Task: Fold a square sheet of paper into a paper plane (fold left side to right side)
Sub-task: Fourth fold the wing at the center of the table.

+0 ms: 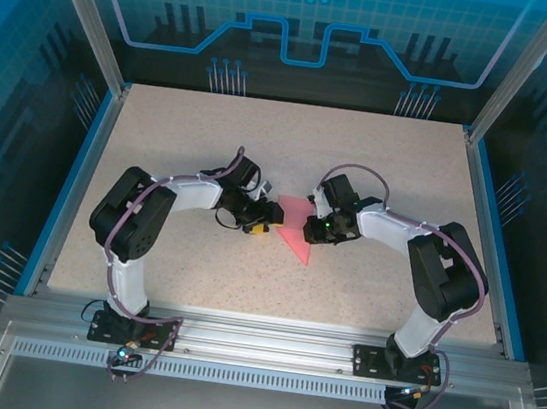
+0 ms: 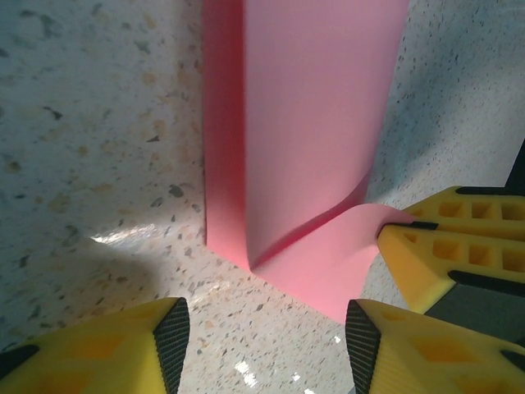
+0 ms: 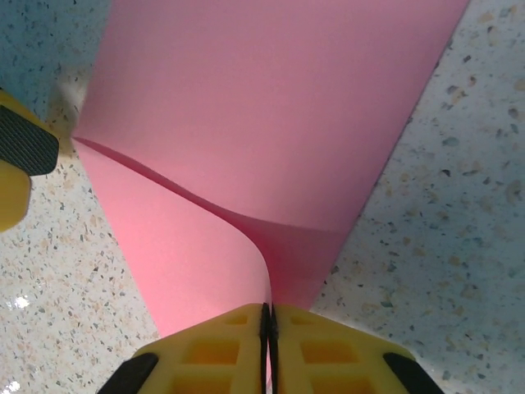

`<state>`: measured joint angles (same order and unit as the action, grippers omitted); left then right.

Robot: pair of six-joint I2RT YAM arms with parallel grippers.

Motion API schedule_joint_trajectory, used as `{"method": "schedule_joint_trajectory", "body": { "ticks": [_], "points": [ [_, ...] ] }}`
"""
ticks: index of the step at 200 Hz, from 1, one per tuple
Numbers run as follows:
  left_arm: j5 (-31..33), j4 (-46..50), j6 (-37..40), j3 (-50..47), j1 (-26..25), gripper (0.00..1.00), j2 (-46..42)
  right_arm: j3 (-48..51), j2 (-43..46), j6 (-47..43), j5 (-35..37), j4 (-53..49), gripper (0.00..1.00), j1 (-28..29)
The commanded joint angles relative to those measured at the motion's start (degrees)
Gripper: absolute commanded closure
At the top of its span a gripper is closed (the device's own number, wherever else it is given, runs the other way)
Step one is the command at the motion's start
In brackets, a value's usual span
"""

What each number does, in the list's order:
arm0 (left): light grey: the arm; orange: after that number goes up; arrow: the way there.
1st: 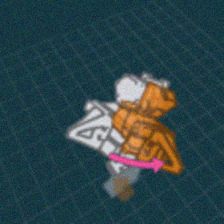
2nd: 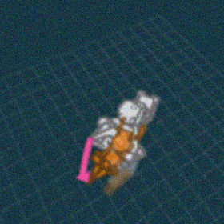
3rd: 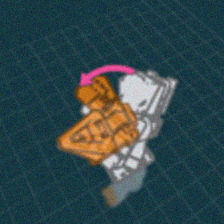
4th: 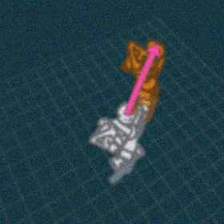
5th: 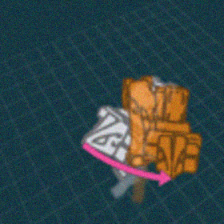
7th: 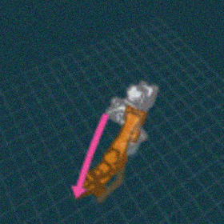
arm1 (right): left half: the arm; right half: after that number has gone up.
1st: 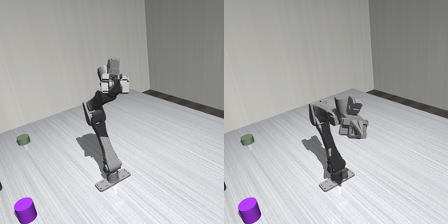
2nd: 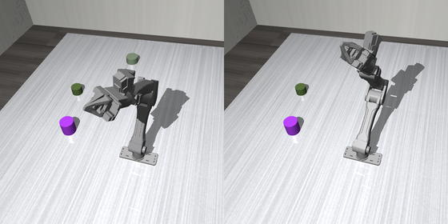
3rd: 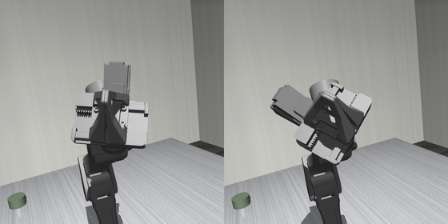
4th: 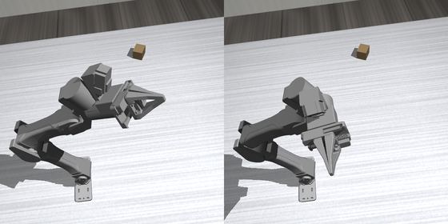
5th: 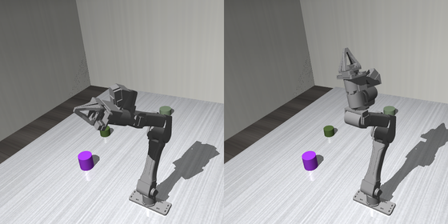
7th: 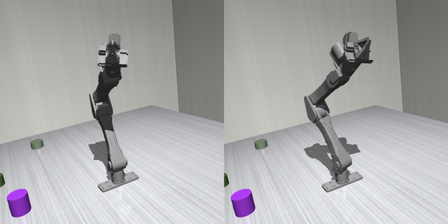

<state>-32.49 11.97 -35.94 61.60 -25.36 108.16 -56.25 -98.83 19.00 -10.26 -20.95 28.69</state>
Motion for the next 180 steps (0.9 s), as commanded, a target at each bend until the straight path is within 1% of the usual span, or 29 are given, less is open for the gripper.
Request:
{"method": "schedule_joint_trajectory", "body": {
  "ticks": [1, 25, 42, 59, 75, 104, 123, 144, 161, 180],
  "points": [
    [-1.8, -0.1, -0.7, 2.2, -0.7, 0.44, 1.2, -0.1, 0.8, 0.0, 1.1, -0.5, 0.89, -1.0],
    [-2.0, -0.2, -0.9, 3.3, -1.4, 0.45, 1.9, -0.1, 0.6, 0.0, 0.9, -0.5, 0.89, -0.9],
    [-2.2, -0.2, -0.9, 4.1, -1.9, 0.48, 2.5, -0.1, 0.6, 0.1, 1.0, -0.5, 0.88, -0.9],
    [-2.4, -0.6, -1.3, 4.7, -2.0, 0.55, 2.8, 0.1, 1.5, 0.2, 1.7, -0.6, 0.83, -1.0],
    [-2.7, -1.3, -1.7, 5.2, -2.2, 0.62, 2.4, 1.0, 3.8, 0.4, 3.3, -0.6, 0.75, -0.9],
    [-2.8, -1.4, -1.9, 5.9, -2.4, 0.7, 1.3, 3.2, 10.4, 0.0, 8.5, -1.7, 0.64, -0.2],
    [-3.1, -1.3, -2.2, 6.3, -2.4, 0.75, 0.8, 5.0, 14.8, -0.6, 10.7, -1.9, 0.6, 2.0],
    [-3.5, -1.6, -3.1, 6.6, -2.4, 0.79, 0.5, 8.7, 17.7, -0.4, 11.8, 0.3, 0.59, 5.7],
    [-3.9, -1.2, -3.5, 7.3, -2.5, 0.8, 0.8, 10.5, 17.2, 0.1, 13.0, 2.8, 0.59, 9.4],
    [-4.3, -0.9, -4.2, 8.1, -2.5, 0.82, 1.3, 9.7, 14.7, 0.0, 15.5, 3.1, 0.58, 12.4]
  ]
}}
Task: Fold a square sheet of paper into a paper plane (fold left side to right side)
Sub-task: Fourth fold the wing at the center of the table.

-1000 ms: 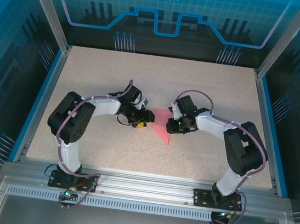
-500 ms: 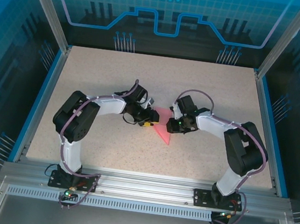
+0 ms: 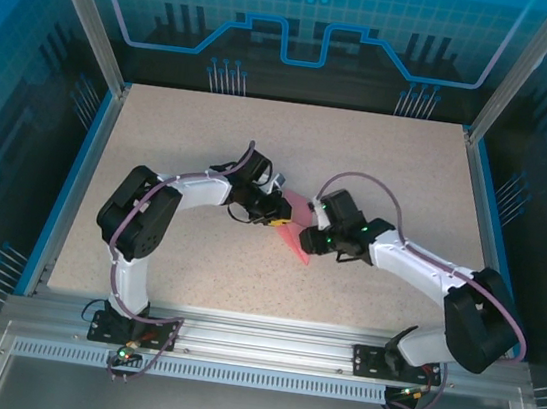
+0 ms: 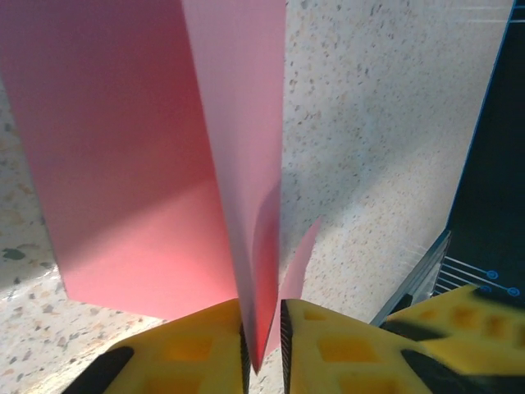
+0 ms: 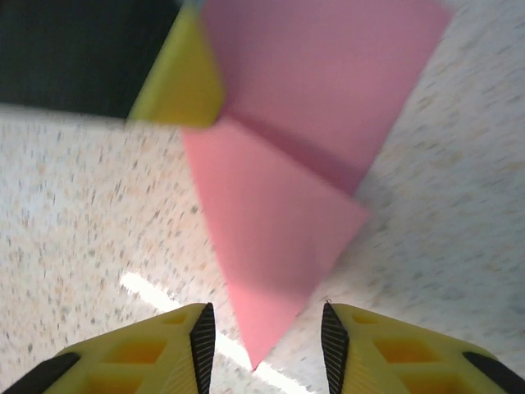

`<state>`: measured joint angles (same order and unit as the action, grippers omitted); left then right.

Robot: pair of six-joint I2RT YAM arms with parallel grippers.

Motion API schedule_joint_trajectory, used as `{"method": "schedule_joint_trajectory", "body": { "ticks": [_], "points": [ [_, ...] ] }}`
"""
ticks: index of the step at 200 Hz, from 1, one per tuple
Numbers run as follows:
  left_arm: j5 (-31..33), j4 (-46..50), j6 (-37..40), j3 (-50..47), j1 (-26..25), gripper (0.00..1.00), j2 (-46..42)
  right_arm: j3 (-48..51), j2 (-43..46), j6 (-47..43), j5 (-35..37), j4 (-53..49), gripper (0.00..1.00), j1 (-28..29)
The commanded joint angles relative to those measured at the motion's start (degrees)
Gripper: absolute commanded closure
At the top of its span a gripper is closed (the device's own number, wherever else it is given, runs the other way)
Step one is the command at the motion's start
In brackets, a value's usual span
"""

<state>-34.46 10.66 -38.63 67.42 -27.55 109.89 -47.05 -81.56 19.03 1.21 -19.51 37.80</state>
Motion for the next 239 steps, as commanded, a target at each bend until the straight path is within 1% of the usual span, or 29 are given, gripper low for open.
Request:
{"method": "schedule_joint_trajectory", "body": {
  "ticks": [1, 49, 62, 97, 116, 152, 182, 209, 239],
  "points": [
    [-2.4, 0.4, -1.6, 2.3, -0.3, 0.82, -0.5, 0.3, -2.8, 0.0, 4.1, 1.6, 0.58, 3.4],
    [-2.5, 1.1, -1.9, 3.3, -0.5, 0.82, -0.3, -3.0, -9.8, -1.2, 6.1, 1.1, 0.6, 5.6],
    [-2.4, 1.3, -2.0, 3.4, -0.5, 0.82, -0.3, -4.9, -10.8, -1.2, 6.5, 1.1, 0.6, 5.7],
    [-2.1, 1.6, -2.0, 3.5, -0.5, 0.82, -0.2, -5.2, -11.9, -0.9, 7.6, 1.0, 0.63, 5.9],
    [-1.4, 2.3, -1.4, 3.7, -0.5, 0.8, -0.3, -5.3, -12.4, -0.8, 7.9, 0.7, 0.66, 5.9],
    [-0.2, 3.7, -0.4, 4.0, -0.4, 0.72, -1.0, -5.2, -12.7, -0.7, 8.2, 0.2, 0.77, 5.8],
    [0.8, 5.3, 0.6, 4.2, -0.2, 0.59, -2.5, -5.0, -13.2, -0.6, 7.4, 0.2, 0.86, 5.7],
    [1.3, 6.5, 1.3, 3.6, 1.2, 0.48, -4.9, -4.5, -13.4, -0.3, 6.5, 0.6, 0.89, 5.6],
    [2.2, 7.4, 2.0, 1.8, 3.7, 0.41, -8.4, -3.7, -12.7, 0.2, 4.3, 2.0, 0.91, 4.9]
  ]
}}
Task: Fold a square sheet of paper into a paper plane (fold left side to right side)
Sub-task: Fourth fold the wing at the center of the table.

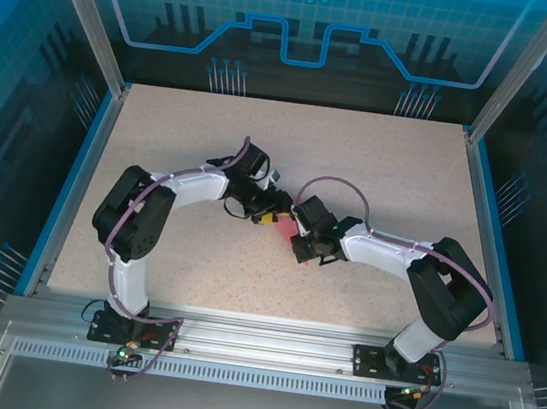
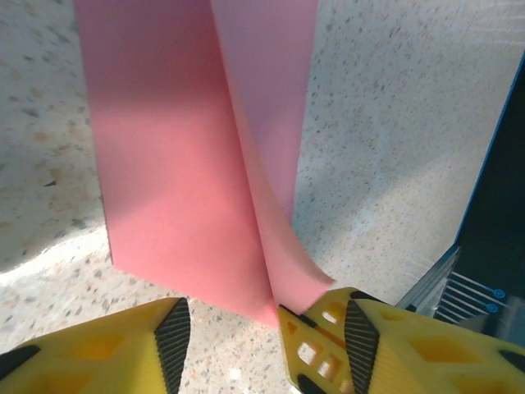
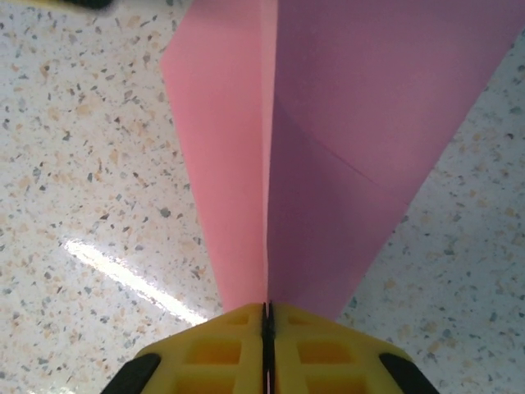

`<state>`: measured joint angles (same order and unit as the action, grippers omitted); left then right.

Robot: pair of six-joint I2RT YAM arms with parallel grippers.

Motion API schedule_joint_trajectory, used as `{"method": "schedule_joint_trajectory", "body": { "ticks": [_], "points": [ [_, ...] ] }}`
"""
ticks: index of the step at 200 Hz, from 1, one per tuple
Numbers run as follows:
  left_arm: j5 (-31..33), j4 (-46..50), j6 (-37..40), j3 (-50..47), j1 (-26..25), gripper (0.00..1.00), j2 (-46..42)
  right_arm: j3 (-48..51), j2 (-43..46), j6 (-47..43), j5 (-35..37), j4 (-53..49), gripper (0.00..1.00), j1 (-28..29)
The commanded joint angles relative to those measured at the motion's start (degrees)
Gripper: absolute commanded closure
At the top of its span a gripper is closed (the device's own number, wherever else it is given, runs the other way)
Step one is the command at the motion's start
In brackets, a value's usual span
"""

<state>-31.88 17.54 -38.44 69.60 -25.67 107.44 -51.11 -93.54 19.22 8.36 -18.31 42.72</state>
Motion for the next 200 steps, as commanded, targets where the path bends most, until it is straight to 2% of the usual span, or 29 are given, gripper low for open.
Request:
{"method": "schedule_joint_trajectory", "body": {
  "ticks": [1, 44, 120, 200],
  "points": [
    [-0.3, 0.5, 1.8, -0.4, 1.9, 0.41, -6.0, 0.4, -0.7, 0.0, -3.0, 0.9, 0.91, -0.1],
    [1.1, 0.8, 1.8, -3.8, 4.2, 0.39, -8.4, 2.9, 0.3, 0.7, -6.6, 3.4, 0.92, -1.6],
    [-2.9, -4.5, -1.4, -4.5, 1.0, 0.62, -0.8, 6.3, 1.9, 2.5, -11.4, 7.6, 0.92, -4.2],
    [-4.2, -5.4, -2.3, -0.5, -1.9, 0.61, 4.1, 8.0, 3.2, 3.0, -19.4, 10.1, 0.92, -8.4]
  ]
}}
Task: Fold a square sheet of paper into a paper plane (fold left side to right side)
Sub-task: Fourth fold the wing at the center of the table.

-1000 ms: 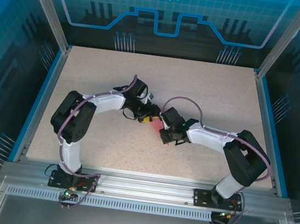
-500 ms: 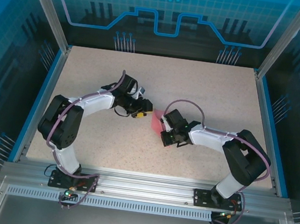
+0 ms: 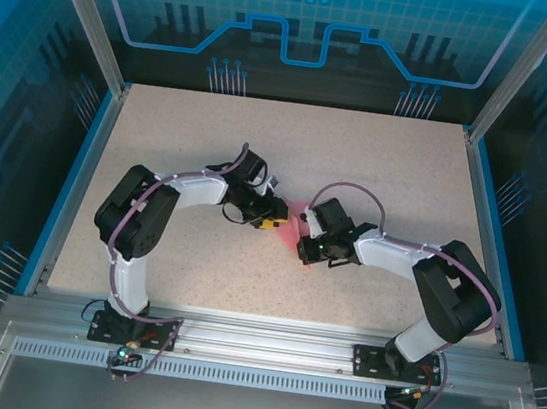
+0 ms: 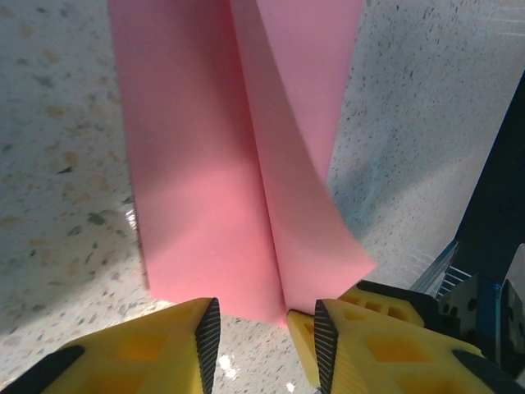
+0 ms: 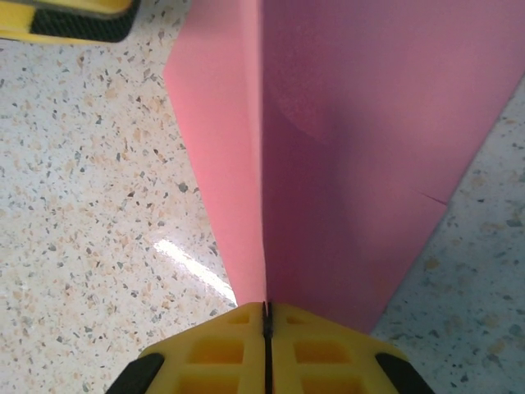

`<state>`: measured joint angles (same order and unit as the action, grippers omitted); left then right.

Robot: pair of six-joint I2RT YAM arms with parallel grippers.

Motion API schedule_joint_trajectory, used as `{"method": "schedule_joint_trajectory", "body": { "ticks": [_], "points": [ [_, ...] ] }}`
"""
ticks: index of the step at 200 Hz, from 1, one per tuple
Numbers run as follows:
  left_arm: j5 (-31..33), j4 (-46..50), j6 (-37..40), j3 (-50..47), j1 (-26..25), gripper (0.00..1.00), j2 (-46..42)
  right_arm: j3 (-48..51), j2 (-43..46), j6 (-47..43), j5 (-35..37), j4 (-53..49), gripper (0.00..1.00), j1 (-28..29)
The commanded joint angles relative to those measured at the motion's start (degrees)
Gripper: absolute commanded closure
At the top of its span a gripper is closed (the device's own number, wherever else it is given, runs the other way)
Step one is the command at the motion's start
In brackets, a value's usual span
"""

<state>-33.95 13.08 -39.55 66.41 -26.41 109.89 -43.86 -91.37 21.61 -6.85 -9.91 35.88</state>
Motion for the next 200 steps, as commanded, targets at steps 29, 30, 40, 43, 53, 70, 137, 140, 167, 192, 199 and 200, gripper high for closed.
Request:
{"method": "schedule_joint_trajectory", "body": {
  "ticks": [29, 30, 40, 43, 53, 70, 137, 140, 167, 192, 199, 200],
  "points": [
    [-2.3, -0.7, -1.2, 4.6, -1.9, 0.6, 3.3, 1.3, 0.2, 1.2, -6.4, 2.6, 0.92, -2.7],
    [-2.2, -0.7, -1.2, 4.6, -1.9, 0.6, 3.4, 1.3, 0.2, 1.2, -6.5, 2.6, 0.92, -2.7],
    [-2.3, -0.6, -1.2, 5.2, -2.1, 0.6, 3.9, 1.6, 0.0, 1.5, -7.1, 3.1, 0.92, -3.2],
    [-2.3, -0.5, -1.2, 5.3, -2.1, 0.6, 4.1, 1.8, -0.1, 1.6, -7.3, 3.2, 0.92, -3.3],
    [-2.3, -0.5, -1.2, 5.8, -2.2, 0.6, 4.6, 2.1, -0.2, 2.0, -8.0, 3.9, 0.92, -3.6],
    [-2.3, -0.4, -1.2, 6.6, -2.5, 0.6, 5.6, 2.5, -0.3, 2.5, -9.0, 4.6, 0.92, -4.1],
    [-1.5, 0.2, -1.3, 8.4, -2.9, 0.56, 8.5, 4.0, -1.0, 3.8, -12.2, 6.6, 0.91, -6.5],
    [-1.4, 0.3, -1.3, 8.5, -2.9, 0.56, 8.6, 4.1, -1.0, 3.7, -12.3, 6.7, 0.91, -6.6],
    [-0.7, 0.9, -1.5, 8.6, -2.9, 0.55, 9.4, 4.3, -1.5, 4.0, -13.1, 7.1, 0.9, -7.1],
    [-0.1, 1.2, -1.8, 8.8, -2.9, 0.54, 10.0, 4.1, -1.9, 4.1, -13.3, 7.0, 0.88, -7.2],
    [0.2, 1.5, -2.0, 8.8, -2.9, 0.54, 10.1, 4.1, -2.0, 4.1, -13.4, 7.1, 0.88, -7.2],
    [0.1, 1.5, -2.0, 8.8, -2.9, 0.54, 10.1, 4.1, -2.0, 4.1, -13.4, 7.1, 0.88, -7.2]
  ]
}}
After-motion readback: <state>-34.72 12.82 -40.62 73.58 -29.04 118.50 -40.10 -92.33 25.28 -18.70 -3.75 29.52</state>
